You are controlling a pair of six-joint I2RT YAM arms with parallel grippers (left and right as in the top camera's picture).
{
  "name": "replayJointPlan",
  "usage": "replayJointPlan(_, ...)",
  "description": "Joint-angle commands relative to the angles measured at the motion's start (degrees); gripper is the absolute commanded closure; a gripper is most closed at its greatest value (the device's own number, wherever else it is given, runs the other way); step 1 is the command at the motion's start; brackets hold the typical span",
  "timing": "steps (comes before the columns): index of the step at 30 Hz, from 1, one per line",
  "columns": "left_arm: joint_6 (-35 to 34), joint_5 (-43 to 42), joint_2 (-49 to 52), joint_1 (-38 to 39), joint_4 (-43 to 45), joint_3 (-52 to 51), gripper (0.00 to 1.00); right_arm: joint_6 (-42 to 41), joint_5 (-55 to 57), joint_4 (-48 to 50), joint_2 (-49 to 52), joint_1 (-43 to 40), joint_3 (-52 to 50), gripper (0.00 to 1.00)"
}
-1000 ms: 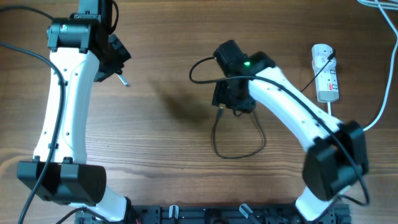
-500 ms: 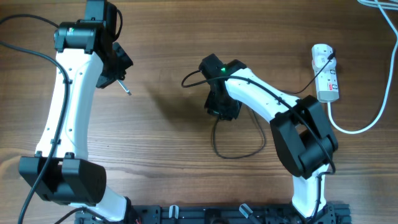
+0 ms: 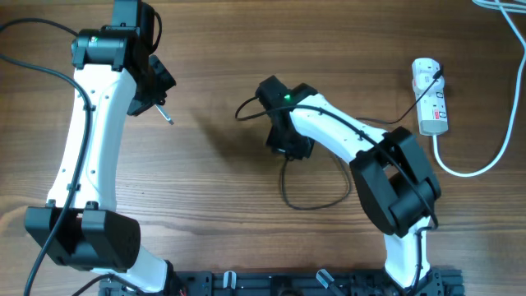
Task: Plug charger to phone and switch on socket
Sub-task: 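Lower the right gripper and grasp the USB-C plug end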
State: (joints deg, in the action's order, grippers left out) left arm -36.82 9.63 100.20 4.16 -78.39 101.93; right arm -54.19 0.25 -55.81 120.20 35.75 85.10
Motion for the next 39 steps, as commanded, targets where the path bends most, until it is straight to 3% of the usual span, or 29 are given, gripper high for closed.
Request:
replayJointPlan(1, -1.18, 1.38, 0.00, -0.15, 0.20, -0.11, 0.96, -1.46, 3.41, 0.24, 1.33, 1.05, -0.39, 0.70)
replayJointPlan(19, -1.18, 1.36, 0.00, -0.15, 0.20, -0.11, 0.96, -1.31, 1.79, 4.57, 2.78, 1.05, -4.87, 0.69)
replayJointPlan(29, -1.18, 1.36, 0.00, -0.15, 0.17, -0.11, 0.96, -1.46, -0.11, 3.91, 3.02, 1.05, -4.98, 0.76)
replayJointPlan(32, -1.18, 1.36, 0.00, -0.15, 0.17, -0.11, 0.96, -1.51, -0.09, 3.78, 3.02, 1.05, -4.98, 0.83)
replayJointPlan(39, -1.18, 1.36, 0.00, -0.15, 0.15, -0.20, 0.96, -1.46, -0.33, 3.56, 3.02, 1.05, -4.98, 0.85)
